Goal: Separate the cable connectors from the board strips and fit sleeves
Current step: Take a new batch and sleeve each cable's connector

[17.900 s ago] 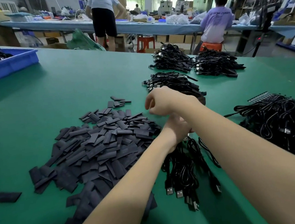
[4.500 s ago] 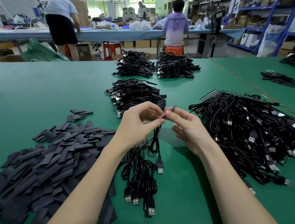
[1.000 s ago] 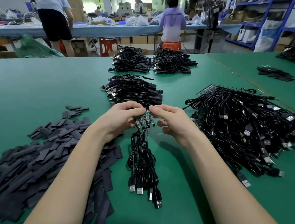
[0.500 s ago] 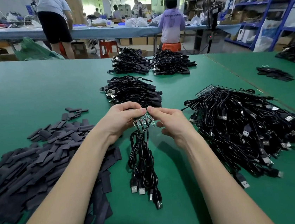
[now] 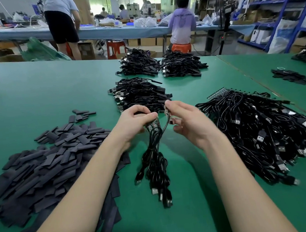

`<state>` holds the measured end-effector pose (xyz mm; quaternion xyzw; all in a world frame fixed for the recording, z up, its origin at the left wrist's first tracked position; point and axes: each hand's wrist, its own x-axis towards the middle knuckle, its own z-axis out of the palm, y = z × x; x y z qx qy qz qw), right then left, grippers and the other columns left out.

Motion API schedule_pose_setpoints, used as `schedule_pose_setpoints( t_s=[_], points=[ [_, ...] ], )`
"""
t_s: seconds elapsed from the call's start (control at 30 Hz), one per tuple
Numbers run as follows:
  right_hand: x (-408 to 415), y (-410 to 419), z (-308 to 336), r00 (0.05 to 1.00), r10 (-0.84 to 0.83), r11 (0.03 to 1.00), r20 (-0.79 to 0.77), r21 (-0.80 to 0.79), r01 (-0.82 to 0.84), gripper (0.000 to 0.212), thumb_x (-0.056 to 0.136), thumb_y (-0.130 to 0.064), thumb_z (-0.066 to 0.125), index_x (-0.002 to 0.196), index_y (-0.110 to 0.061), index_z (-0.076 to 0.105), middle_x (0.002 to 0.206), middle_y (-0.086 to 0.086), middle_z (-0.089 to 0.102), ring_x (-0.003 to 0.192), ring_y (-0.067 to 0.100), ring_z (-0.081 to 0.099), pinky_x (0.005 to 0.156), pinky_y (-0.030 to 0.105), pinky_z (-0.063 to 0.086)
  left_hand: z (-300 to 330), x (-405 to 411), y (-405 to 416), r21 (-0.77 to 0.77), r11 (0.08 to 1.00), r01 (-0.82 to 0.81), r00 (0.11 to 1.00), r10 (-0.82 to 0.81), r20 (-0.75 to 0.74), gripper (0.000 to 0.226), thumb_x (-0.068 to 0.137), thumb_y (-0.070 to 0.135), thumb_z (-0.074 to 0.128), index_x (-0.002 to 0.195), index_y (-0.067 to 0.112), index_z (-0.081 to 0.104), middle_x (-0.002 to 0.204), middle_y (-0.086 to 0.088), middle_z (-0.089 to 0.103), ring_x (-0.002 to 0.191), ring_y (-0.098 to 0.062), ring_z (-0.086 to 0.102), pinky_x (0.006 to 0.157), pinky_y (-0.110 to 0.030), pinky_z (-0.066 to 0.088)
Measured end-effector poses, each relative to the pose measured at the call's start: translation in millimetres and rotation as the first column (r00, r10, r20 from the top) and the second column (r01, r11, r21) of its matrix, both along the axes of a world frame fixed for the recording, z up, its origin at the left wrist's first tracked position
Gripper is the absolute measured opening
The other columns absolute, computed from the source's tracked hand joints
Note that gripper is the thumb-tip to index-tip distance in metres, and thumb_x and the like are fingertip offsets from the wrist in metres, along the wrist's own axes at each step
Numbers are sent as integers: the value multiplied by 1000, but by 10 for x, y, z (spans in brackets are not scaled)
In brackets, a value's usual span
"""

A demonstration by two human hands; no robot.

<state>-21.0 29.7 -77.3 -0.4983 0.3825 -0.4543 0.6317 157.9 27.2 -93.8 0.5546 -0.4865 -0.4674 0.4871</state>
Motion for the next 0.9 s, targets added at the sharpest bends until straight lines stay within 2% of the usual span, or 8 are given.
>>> schedule_pose_setpoints(
  t_s=[0.1,0.27,0.3,0.37,0.43,0.5,0.63,0.9],
  points=[
    [-165,47,121,990,50,985,-130,-160,-70,13,83,-45,77,84,-32,76,90,-12,65,70,3,57,60,16,45,-149,-56,-39,-187,972,-142,956,183,228,17,84,27,79,89,22,63,77,6,75,66,-6,61,70,-25,46],
    [-112,76,271,938,-105,950,-330,-311,-3,15,92,-39,75,79,-31,74,76,-14,67,56,8,54,48,14,38,-195,-73,-37,-363,932,7,753,234,615,16,89,29,73,100,22,65,98,11,72,97,-9,64,89,-26,48],
    [-75,72,261,936,-153,951,-316,-304,53,16,92,-38,75,79,-29,74,73,-15,67,55,8,54,47,14,38,-141,-70,-39,-355,935,9,802,205,561,13,91,31,71,100,22,67,98,10,73,96,-8,65,88,-24,49],
    [-1,57,209,941,-236,957,-242,-225,182,14,93,-36,75,82,-27,73,70,-17,67,54,6,57,48,16,41,4,-93,-28,-187,981,42,974,2,226,13,97,36,65,94,24,70,91,10,76,86,-6,70,73,-20,52],
    [52,51,151,949,-288,957,-129,-85,279,10,93,-32,75,89,-23,74,74,-14,68,53,4,58,49,16,43,118,-140,13,-17,977,212,966,-212,-147,18,100,35,61,93,21,70,84,9,76,82,-12,74,63,-19,53],
    [87,58,106,955,-297,954,-1,38,297,9,93,-28,76,90,-20,74,77,-9,68,52,5,58,48,17,45,128,-179,40,-7,954,300,914,-289,-285,10,99,25,64,95,17,70,81,4,74,77,-16,73,60,-20,54],
    [85,56,20,954,-296,952,-46,63,298,10,92,-34,76,86,-26,74,80,-11,70,53,4,59,54,19,46,57,-214,61,8,967,253,928,-240,-286,2,94,11,69,95,13,69,76,-2,73,67,-11,71,55,-16,52],
    [26,56,47,893,-282,958,-351,-53,282,20,93,-48,70,90,-28,73,93,-9,74,52,-2,62,60,24,45,-56,-260,99,-5,986,168,981,-167,-98,4,92,19,73,93,19,69,77,3,71,65,-9,67,54,-19,48]
  ],
)
